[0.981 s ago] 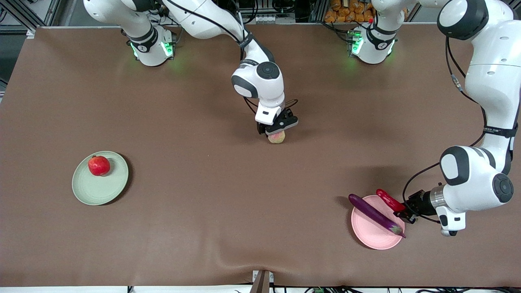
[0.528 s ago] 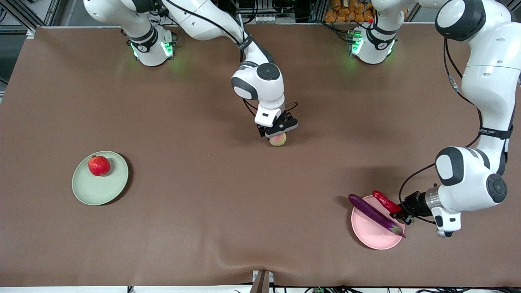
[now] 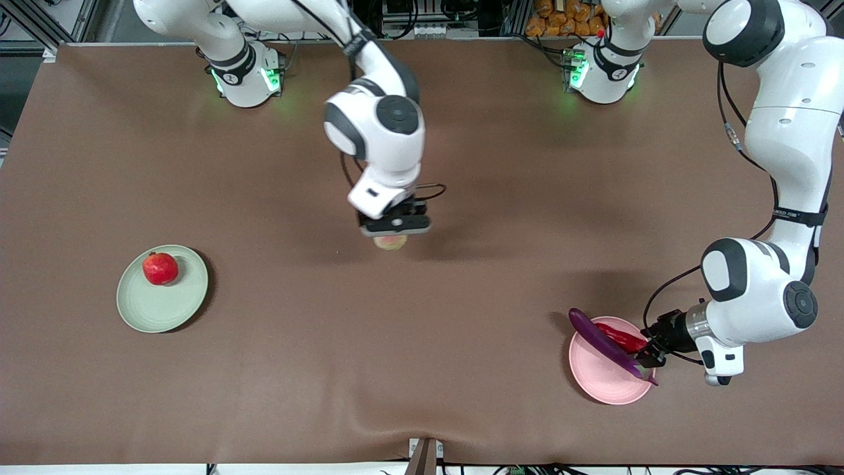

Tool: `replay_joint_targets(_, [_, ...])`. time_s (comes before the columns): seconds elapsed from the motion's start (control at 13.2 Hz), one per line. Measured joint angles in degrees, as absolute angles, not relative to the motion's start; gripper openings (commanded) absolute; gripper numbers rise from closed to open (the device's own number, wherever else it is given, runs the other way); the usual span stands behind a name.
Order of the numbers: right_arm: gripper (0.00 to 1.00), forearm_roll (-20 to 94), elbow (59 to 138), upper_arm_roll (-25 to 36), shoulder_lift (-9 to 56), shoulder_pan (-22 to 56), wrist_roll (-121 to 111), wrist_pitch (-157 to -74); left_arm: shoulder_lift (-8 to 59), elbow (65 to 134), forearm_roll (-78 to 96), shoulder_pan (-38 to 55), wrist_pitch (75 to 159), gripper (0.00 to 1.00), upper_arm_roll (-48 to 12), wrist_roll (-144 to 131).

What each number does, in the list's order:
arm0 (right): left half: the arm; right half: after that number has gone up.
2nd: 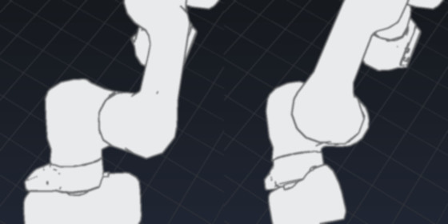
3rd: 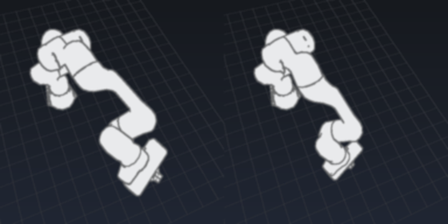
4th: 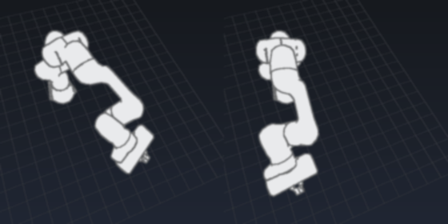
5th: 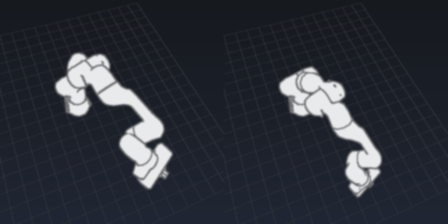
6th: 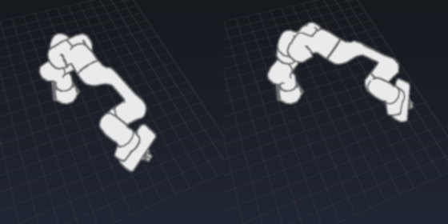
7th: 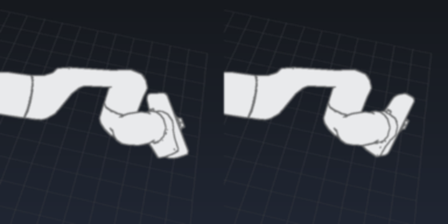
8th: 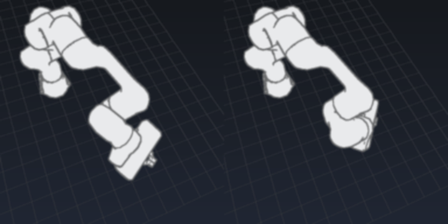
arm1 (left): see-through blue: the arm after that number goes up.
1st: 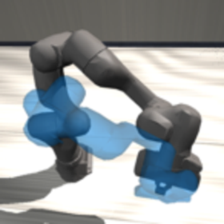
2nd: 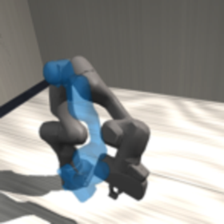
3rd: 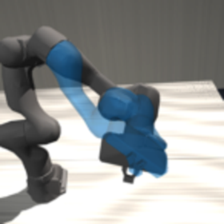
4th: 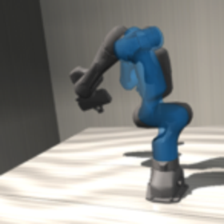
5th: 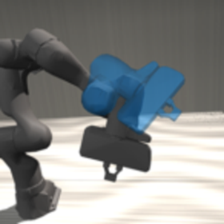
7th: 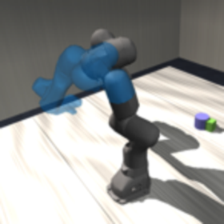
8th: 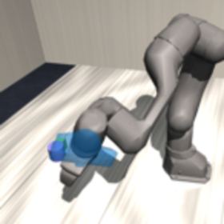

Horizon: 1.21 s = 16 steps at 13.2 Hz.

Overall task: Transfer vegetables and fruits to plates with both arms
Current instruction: 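Lower the chili onto the pink plate while the right gripper carries the peach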

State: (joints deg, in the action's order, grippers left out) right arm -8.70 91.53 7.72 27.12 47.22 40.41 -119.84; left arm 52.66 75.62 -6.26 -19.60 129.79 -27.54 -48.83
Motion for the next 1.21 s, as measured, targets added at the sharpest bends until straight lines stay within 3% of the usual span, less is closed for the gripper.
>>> replay_joint_targets(0.45, [0.45,-8.1,95.6,7.9,23.0,28.9,16.5,-119.1,52.6,75.0,-6.2,-19.5,130.4,1.00,-27.6,-48.9])
replay_joint_targets(0.68, [0.45,0.2,96.8,7.9,23.2,17.3,-2.3,-119.0,52.3,73.5,-6.2,-19.5,130.4,1.00,-27.6,-48.4])
replay_joint_targets(0.91, [0.45,3.9,97.9,7.8,25.6,7.7,-18.0,-119.0,50.9,73.2,-6.2,-19.5,130.3,1.00,-27.7,-45.3])
replay_joint_targets(1.21, [0.47,8.3,98.1,7.6,32.0,0.6,-31.0,-119.9,48.8,73.2,-8.6,-19.6,129.2,1.00,-27.9,-41.9])
